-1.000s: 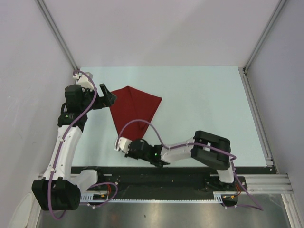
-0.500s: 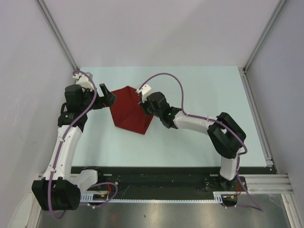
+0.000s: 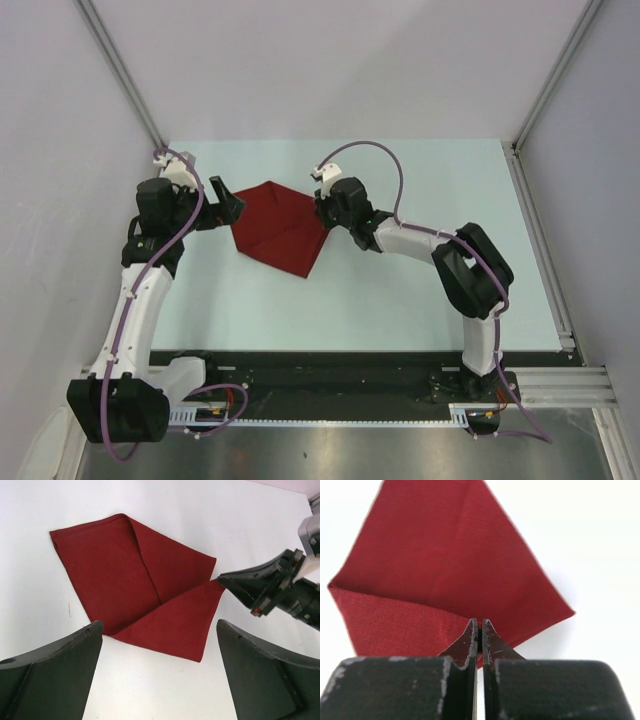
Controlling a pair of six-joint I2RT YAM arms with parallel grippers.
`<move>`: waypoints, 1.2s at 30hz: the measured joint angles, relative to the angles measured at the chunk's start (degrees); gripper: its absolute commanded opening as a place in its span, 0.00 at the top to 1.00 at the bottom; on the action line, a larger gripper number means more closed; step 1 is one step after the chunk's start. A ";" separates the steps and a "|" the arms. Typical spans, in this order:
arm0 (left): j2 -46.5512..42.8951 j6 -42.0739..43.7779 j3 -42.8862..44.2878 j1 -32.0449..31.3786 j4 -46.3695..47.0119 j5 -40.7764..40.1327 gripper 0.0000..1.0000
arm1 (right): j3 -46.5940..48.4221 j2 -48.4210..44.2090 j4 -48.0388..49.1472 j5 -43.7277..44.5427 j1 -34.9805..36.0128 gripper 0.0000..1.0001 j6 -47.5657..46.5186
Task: Fold the napkin, place the utensils inside, and roll it up
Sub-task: Fold the napkin
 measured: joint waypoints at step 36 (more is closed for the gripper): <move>0.74 -0.02 0.00 0.00 0.00 0.09 0.00 | 6.29 11.45 3.15 -4.07 -6.97 1.00 0.85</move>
